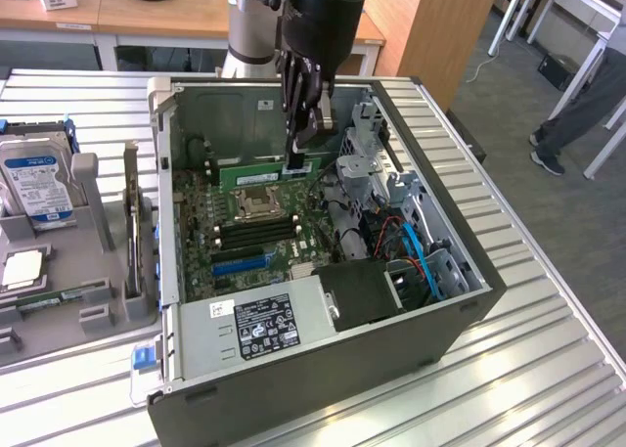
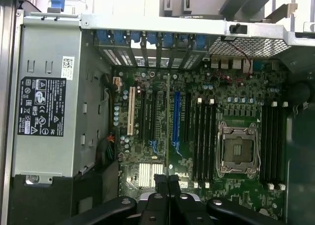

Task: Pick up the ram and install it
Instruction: 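Pick up the ram and move it above insertion slot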

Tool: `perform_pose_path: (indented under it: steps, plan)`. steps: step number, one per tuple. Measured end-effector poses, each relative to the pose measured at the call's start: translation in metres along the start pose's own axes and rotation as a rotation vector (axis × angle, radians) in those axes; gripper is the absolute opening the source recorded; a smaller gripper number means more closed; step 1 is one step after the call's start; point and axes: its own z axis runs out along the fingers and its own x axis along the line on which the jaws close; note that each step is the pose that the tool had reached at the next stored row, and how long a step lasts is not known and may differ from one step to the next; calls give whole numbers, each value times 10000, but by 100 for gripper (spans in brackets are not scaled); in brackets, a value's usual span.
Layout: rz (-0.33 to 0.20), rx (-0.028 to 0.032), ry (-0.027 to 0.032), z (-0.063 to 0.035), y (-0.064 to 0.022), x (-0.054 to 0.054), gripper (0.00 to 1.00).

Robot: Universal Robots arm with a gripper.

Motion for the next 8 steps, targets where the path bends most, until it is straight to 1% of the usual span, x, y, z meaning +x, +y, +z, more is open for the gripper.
perform_pose_path:
  steps: [4,8]
  plan:
    - [1,0,-1,0,-1,-3,11]
    - [2,0,0,2,-2,-68,11]
